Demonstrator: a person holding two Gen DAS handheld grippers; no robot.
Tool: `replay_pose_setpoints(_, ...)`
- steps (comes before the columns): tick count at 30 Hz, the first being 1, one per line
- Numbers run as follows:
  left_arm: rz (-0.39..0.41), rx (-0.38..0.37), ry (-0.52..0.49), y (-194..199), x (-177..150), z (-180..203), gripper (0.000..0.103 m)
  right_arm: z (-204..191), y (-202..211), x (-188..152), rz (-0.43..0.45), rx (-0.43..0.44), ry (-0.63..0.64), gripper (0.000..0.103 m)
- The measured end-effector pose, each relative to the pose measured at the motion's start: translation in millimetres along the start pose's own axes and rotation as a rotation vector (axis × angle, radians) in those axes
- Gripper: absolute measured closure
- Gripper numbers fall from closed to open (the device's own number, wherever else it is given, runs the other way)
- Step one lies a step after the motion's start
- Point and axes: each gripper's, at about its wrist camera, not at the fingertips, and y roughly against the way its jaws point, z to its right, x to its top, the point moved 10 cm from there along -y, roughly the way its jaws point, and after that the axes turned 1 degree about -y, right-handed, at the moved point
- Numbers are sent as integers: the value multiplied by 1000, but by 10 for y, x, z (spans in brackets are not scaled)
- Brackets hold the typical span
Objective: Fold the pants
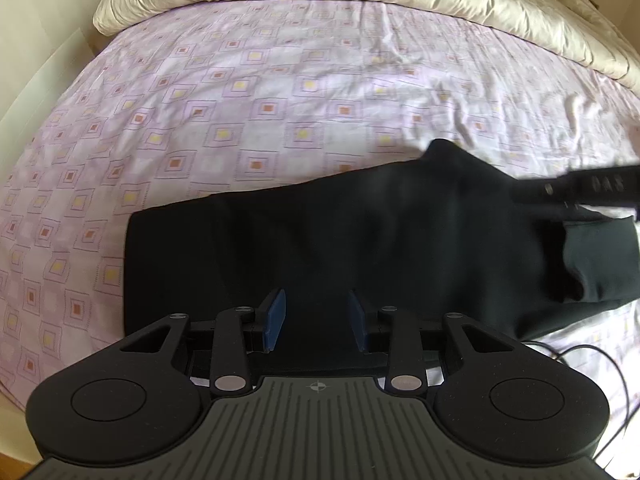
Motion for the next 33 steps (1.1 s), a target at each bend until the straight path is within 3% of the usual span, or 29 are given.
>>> replay_pose_setpoints(8, -4, -47, 9, -102, 40, -373, 69, -35, -575, 324, -20, -95, -18, 92)
replay_pose_setpoints(17, 1, -92, 45, -187, 112, -607, 69, 122, -1078, 367, -124, -179, 5, 92)
replay_pose_setpoints(23, 32, -160, 70, -131, 134, -715, 66, 165, -1183, 379, -170, -183, -9, 94)
replay_pose_setpoints(24, 36, -168, 76, -118, 130, -740, 58, 177, -1199, 388, -178, -182, -13, 95)
replay_pose_setpoints(26, 40, -173, 99, -102, 115, -812, 26, 188, -1203, 386, -189, -179, -14, 97)
replay_pose_setpoints(28, 44, -160, 124, -107, 101, -909, 21, 190, -1222, 398, -193, -178, -6, 98)
replay_pose_setpoints(33, -9, -123, 156, -271, -27, -1110, 21, 197, -1230, 394, -188, -172, -13, 98)
